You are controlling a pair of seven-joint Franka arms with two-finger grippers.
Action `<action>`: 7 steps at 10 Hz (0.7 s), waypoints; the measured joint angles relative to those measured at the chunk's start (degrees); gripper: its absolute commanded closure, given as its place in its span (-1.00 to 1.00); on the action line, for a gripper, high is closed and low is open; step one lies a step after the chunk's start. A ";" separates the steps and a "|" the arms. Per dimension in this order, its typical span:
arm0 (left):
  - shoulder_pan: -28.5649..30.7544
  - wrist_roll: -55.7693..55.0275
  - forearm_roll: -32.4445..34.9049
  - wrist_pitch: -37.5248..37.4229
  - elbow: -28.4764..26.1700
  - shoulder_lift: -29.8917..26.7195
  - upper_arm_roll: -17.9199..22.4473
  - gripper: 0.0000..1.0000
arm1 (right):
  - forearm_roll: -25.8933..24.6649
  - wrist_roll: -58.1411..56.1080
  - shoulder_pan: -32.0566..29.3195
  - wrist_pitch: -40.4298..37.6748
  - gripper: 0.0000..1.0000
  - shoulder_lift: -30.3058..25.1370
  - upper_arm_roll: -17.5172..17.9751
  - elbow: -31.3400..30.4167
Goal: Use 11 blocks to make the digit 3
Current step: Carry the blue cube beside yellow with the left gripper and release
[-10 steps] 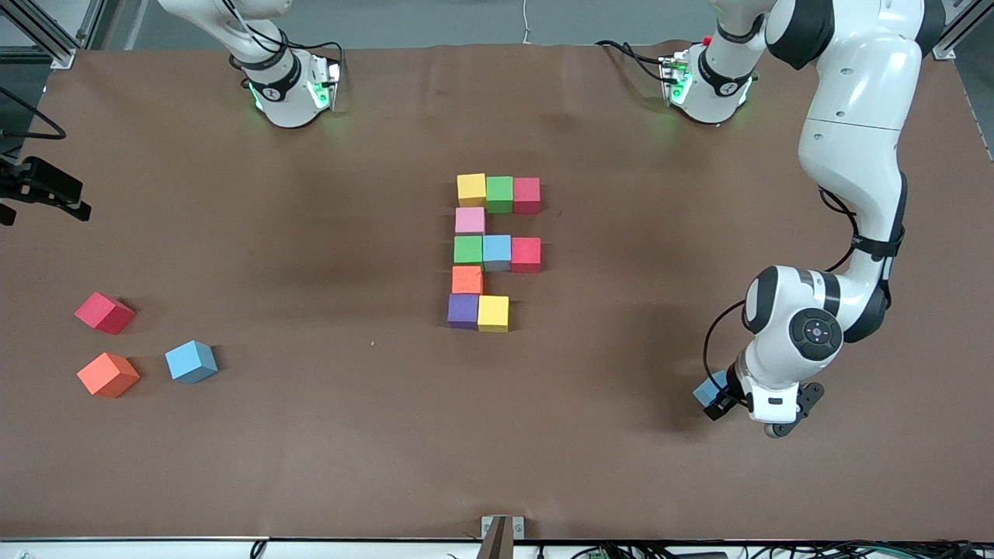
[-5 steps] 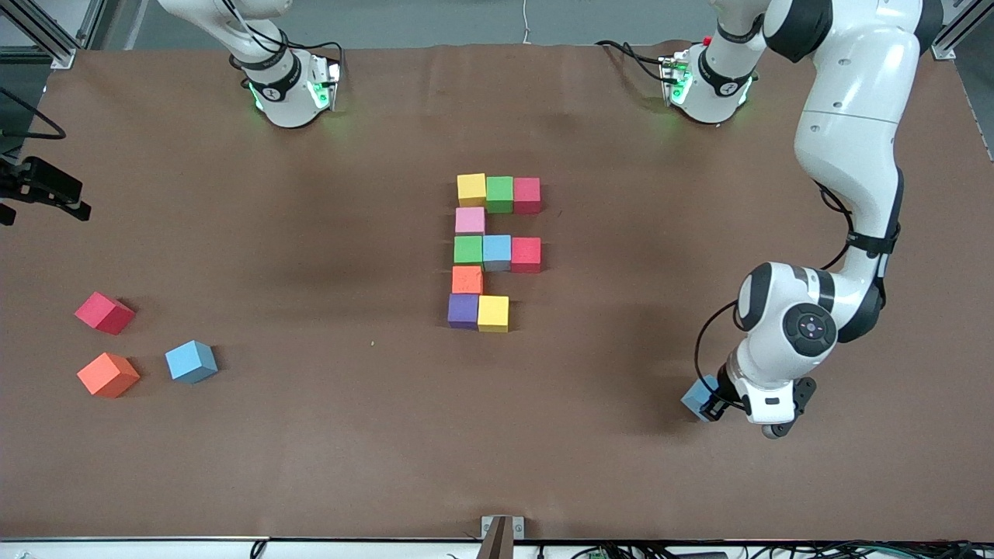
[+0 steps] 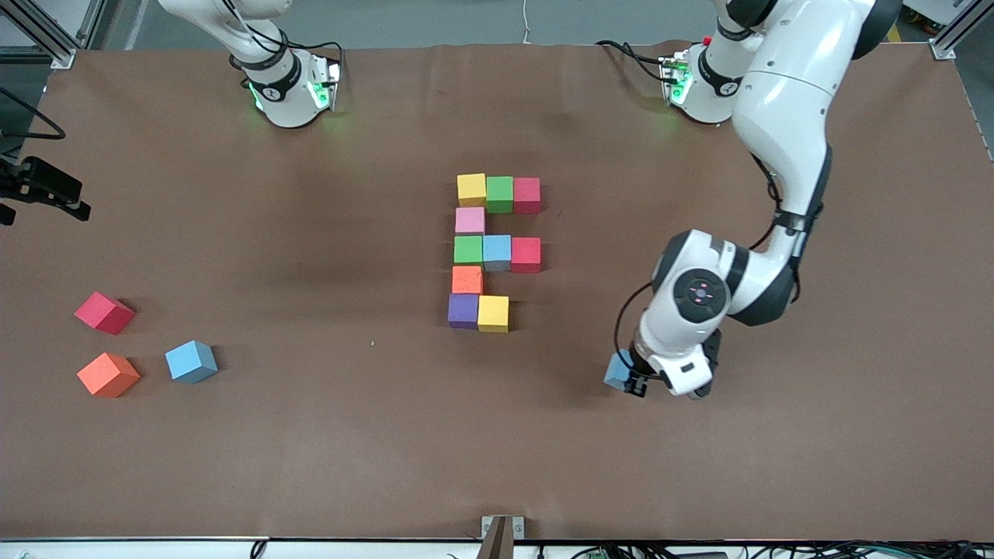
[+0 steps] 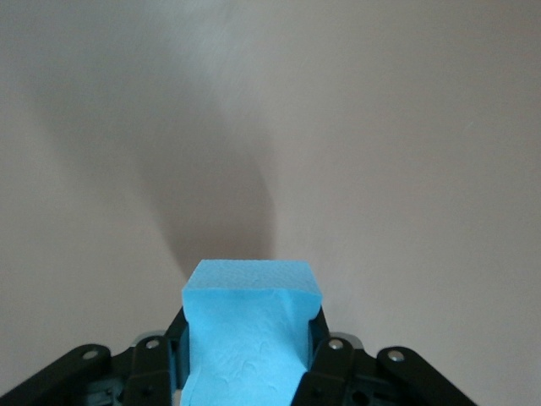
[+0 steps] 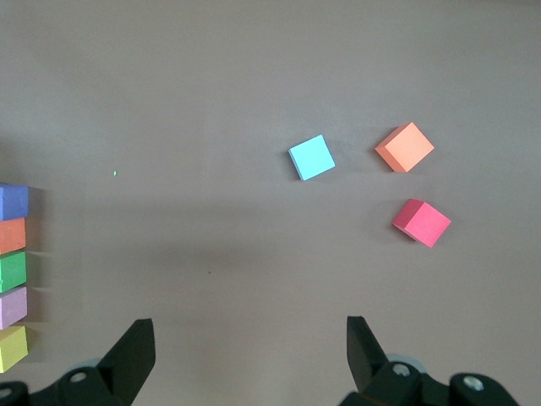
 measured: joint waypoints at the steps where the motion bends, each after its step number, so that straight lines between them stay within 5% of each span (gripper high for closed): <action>1: -1.89 -4.95 0.00 -1.38 -0.01 0.03 0.00 0.45 | 0.00 0.00 0.00 -0.01 -1.00 0.00 0.00 0.00; 7: -13.12 -29.51 1.97 -3.05 -0.08 1.29 1.56 0.45 | 0.00 0.02 0.01 0.33 -1.00 0.00 0.00 0.02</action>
